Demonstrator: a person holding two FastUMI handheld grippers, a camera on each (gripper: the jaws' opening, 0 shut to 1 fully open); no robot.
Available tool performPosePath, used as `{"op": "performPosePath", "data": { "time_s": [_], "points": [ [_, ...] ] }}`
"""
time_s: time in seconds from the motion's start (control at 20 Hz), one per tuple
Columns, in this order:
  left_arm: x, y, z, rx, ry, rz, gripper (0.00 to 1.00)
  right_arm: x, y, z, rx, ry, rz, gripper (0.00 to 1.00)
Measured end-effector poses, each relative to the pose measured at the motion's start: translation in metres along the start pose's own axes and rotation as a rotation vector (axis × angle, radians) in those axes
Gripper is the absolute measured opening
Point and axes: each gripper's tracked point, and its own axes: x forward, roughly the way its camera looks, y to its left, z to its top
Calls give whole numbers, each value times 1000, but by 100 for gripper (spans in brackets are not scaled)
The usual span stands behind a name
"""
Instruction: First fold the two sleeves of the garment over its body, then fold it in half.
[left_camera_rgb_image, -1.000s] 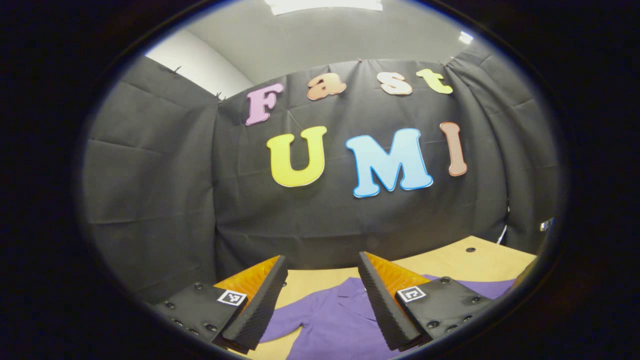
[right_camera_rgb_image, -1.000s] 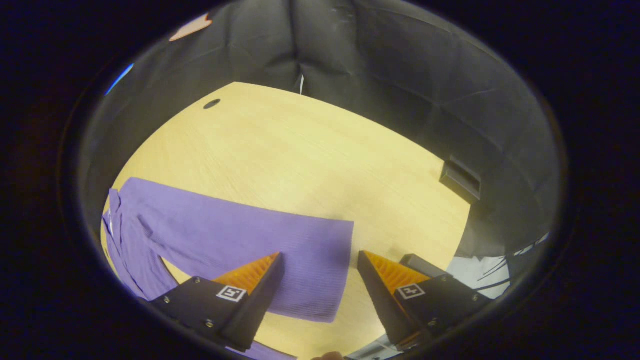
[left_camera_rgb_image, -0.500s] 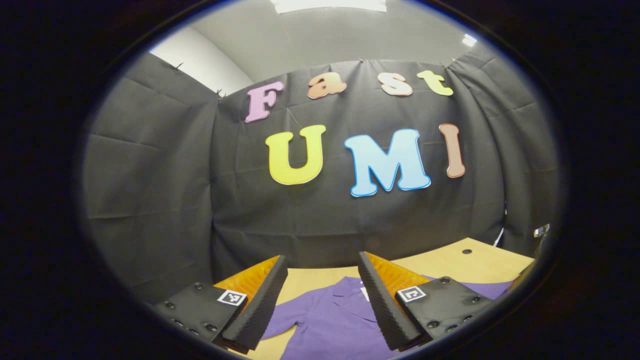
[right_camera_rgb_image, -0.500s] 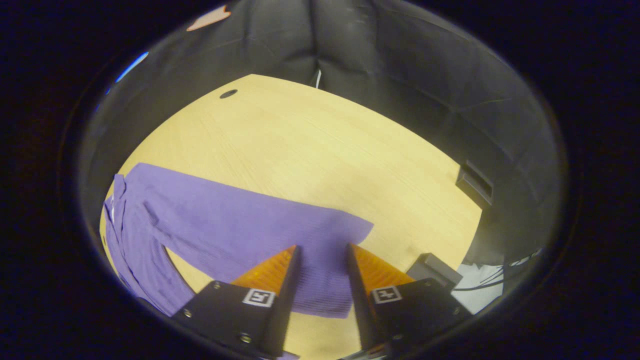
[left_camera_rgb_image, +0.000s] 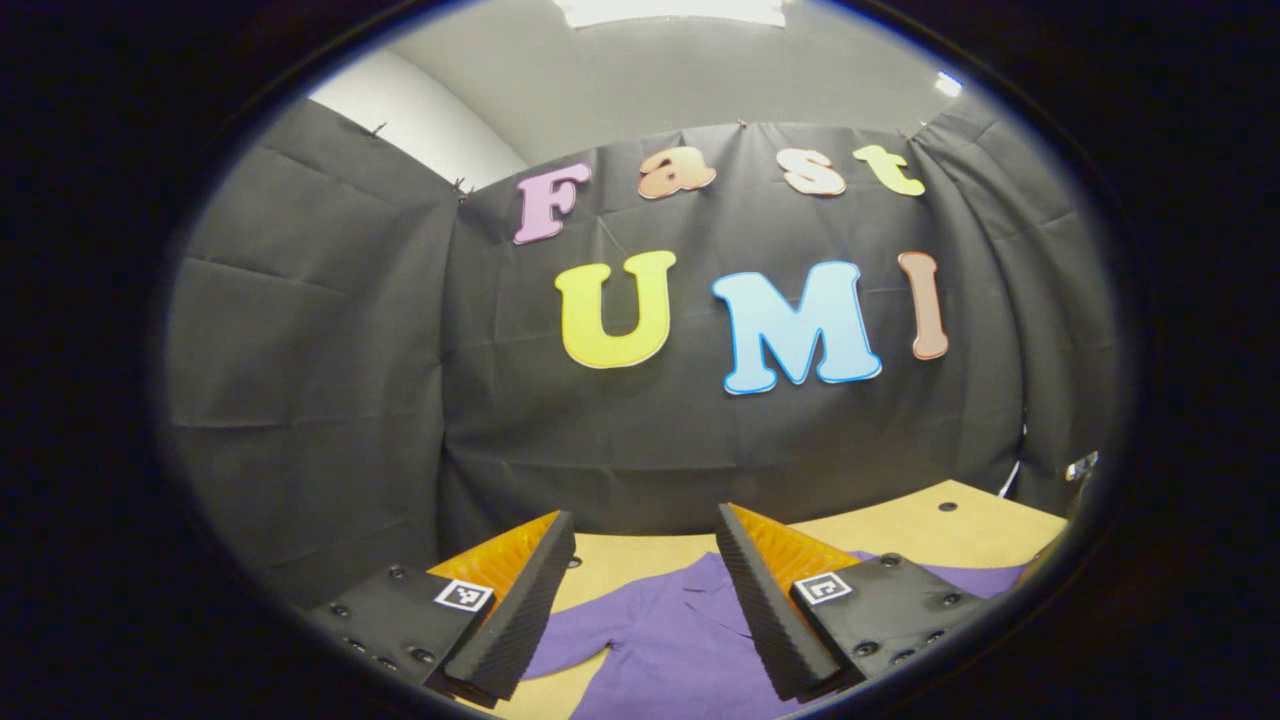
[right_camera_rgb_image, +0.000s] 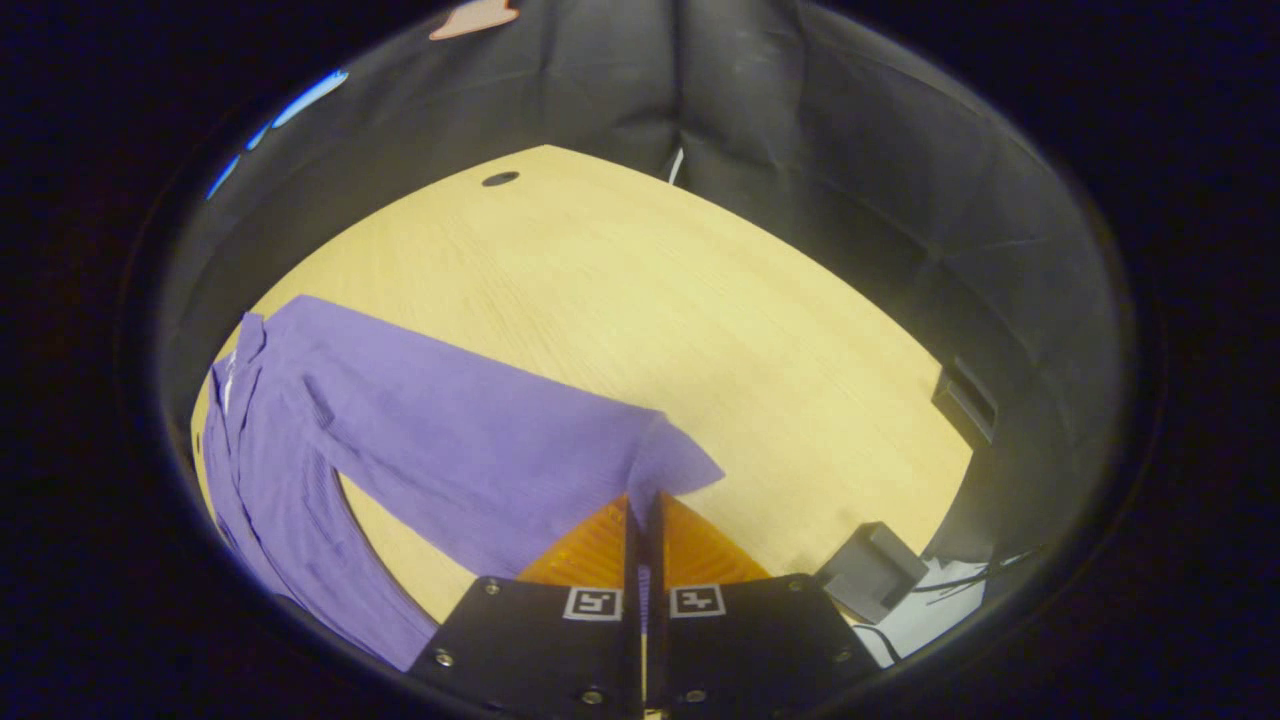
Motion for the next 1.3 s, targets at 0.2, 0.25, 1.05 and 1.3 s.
{"op": "performPosePath", "data": {
  "time_s": [0.2, 0.25, 1.05, 1.3],
  "points": [
    [-4, 12, 3, 5, -13, 16, 96, -28, 23, 17, 56, -62, 156, 1],
    [-6, 14, 4, -2, -14, 18, 96, -40, 29, 23, 64, -86, 185, 1],
    [-7, 75, -32, -88, 34, 50, 96, -206, 180, 109, -87, -381, 523, 1],
    [-10, 102, -44, -76, 59, 97, 96, -243, 236, 85, -253, -462, 602, 1]
  ]
}}
